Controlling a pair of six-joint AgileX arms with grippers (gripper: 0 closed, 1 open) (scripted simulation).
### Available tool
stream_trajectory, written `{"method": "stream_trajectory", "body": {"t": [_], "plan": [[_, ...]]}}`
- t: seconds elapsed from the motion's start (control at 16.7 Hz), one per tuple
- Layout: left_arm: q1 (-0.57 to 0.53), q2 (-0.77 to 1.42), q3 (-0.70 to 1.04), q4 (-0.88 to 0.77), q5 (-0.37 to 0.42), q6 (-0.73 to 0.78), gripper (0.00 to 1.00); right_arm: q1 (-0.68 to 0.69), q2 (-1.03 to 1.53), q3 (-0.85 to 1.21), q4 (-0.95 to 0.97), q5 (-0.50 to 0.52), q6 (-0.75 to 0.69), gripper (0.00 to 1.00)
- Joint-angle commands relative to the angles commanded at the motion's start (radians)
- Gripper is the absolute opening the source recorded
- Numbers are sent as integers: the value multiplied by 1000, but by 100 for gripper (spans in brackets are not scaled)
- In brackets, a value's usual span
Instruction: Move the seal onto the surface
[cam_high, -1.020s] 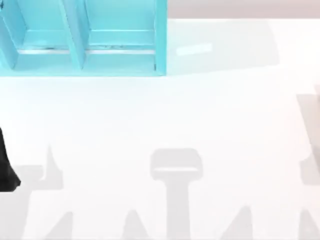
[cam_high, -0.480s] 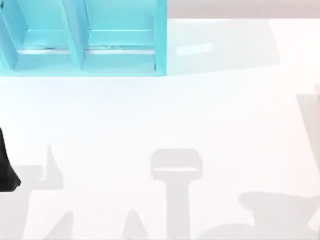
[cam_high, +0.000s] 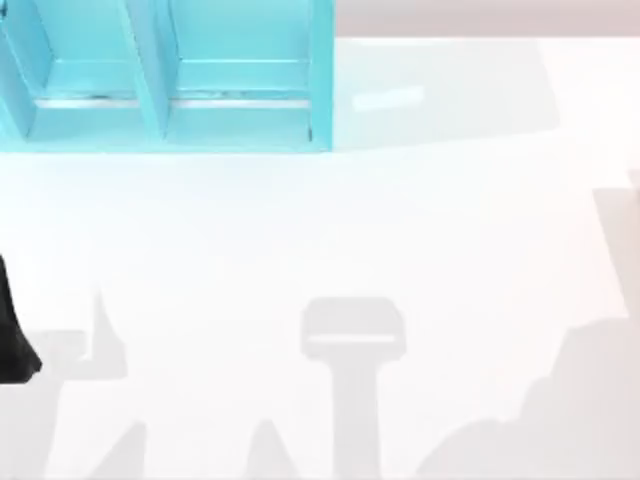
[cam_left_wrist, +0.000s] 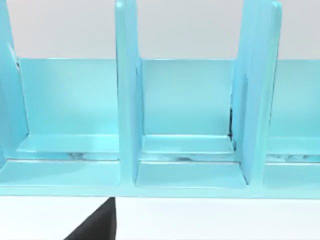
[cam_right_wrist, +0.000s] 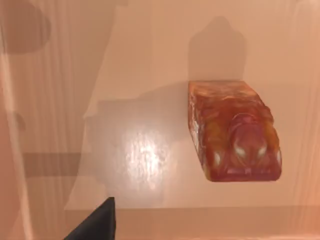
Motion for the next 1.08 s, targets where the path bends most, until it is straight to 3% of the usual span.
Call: {"method": "stream_trajectory", "body": {"t": [0.72,1.08], "plan": [[0,0,0,0,0,0,100,-25,80,48,-40,-7,-23,100],[0,0,0,0,0,0,100,-25,149,-86,183,-8,-22,100]]}}
